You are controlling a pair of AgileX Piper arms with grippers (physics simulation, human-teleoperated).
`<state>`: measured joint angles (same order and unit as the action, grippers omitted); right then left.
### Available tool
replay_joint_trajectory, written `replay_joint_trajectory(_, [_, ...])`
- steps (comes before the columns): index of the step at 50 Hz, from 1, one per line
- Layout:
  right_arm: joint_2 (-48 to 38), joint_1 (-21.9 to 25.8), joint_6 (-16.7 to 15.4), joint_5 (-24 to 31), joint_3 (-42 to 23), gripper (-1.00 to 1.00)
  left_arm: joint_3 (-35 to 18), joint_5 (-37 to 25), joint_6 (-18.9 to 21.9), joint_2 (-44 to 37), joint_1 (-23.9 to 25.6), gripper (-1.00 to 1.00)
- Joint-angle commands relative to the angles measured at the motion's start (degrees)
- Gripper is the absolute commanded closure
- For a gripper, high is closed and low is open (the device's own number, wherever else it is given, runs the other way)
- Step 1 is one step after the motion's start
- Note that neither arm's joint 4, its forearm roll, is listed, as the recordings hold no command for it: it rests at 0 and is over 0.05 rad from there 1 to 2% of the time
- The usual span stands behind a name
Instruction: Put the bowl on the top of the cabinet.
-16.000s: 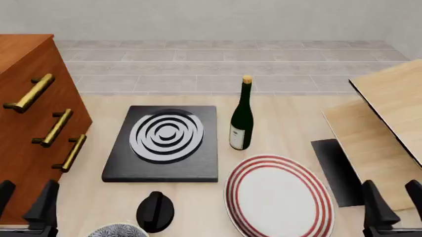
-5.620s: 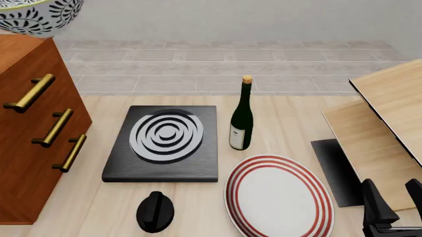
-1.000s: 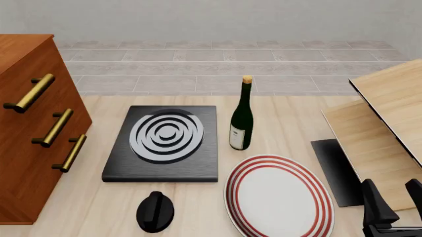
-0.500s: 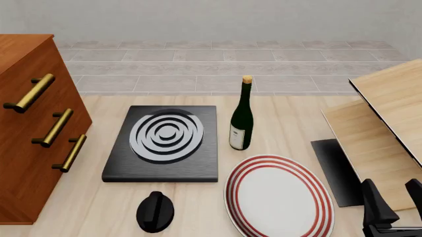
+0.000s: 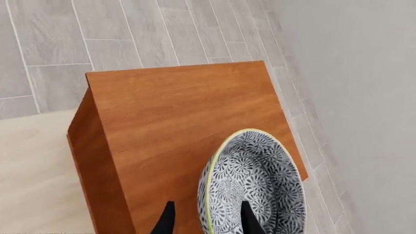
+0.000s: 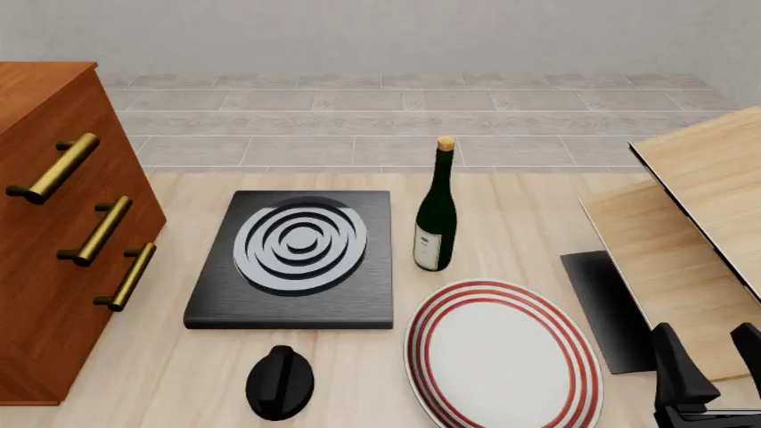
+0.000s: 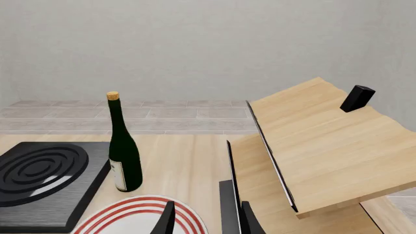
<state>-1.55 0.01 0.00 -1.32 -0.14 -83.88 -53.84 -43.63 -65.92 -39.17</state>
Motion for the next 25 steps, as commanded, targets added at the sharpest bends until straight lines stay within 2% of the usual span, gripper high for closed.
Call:
replay_joint_trajectory(1, [0.00, 0.01, 0.00, 0.00, 0.00, -1.00, -0.31, -1.25, -1.16, 3.65, 0.19, -1.00])
replay_joint_trajectory(16, [0.01, -0.01, 0.00, 0.00, 0.00, -1.00, 0.22, -4.67, -3.61, 13.44, 1.47, -1.00])
replay_joint_trajectory(25, [0.00, 0.01, 0.00, 0.00, 0.00, -1.00, 0.88, -5.90, -3.48, 16.90, 1.27, -1.00])
